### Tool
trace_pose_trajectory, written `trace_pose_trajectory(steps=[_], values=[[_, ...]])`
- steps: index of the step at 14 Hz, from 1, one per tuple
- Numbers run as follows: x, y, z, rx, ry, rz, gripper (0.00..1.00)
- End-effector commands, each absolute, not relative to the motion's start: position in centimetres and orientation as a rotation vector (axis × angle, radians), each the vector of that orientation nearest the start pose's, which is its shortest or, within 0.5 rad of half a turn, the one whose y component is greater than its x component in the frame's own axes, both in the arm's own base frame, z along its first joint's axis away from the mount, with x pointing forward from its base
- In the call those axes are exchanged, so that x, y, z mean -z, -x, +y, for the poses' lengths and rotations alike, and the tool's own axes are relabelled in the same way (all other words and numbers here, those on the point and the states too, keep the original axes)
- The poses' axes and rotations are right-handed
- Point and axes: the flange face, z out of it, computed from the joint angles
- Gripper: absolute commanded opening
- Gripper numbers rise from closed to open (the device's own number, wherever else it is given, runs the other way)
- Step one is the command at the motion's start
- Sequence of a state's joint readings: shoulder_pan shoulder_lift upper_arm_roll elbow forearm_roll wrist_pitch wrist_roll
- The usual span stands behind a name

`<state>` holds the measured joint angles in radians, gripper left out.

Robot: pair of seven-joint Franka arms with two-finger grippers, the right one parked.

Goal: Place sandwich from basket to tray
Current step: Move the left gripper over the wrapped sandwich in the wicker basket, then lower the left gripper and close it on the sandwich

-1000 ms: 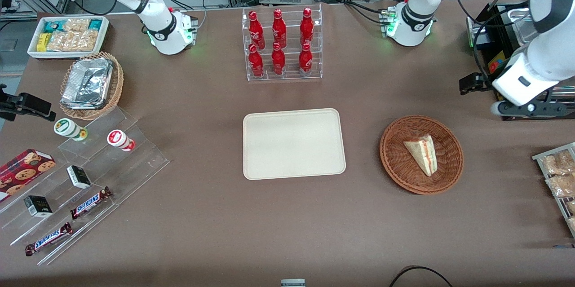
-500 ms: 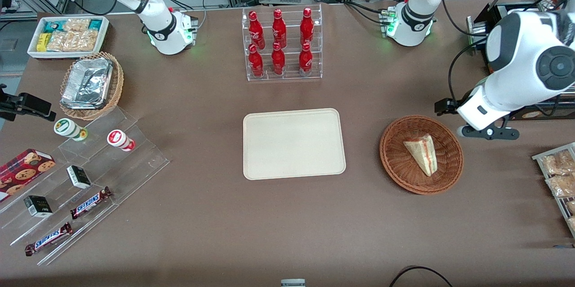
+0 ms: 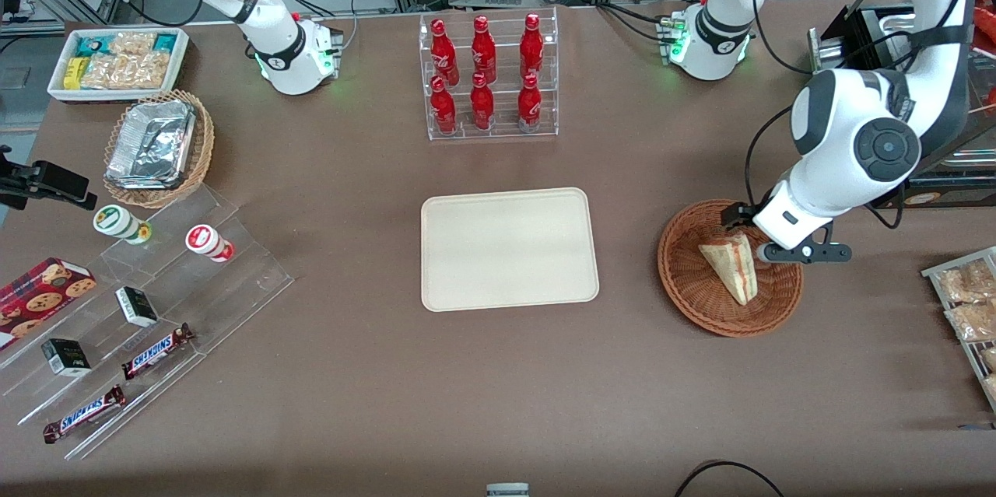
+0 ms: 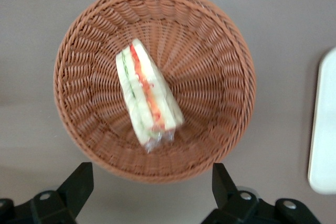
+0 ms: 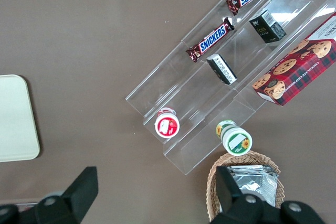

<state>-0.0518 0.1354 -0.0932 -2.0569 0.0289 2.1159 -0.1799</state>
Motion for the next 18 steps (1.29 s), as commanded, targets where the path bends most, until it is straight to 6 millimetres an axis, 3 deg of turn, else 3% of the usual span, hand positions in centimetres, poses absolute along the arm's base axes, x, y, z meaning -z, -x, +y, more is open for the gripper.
trace_pose_trajectory(steps=[1, 7, 18], values=[[-35.2, -55.5, -8.1, -0.013, 3.121, -0.271, 1.0], [-32.5, -56.2, -8.1, -0.024, 3.004, -0.901, 1.0], [-26.6, -56.8, -7.3, -0.071, 2.994, -0.909, 1.0]])
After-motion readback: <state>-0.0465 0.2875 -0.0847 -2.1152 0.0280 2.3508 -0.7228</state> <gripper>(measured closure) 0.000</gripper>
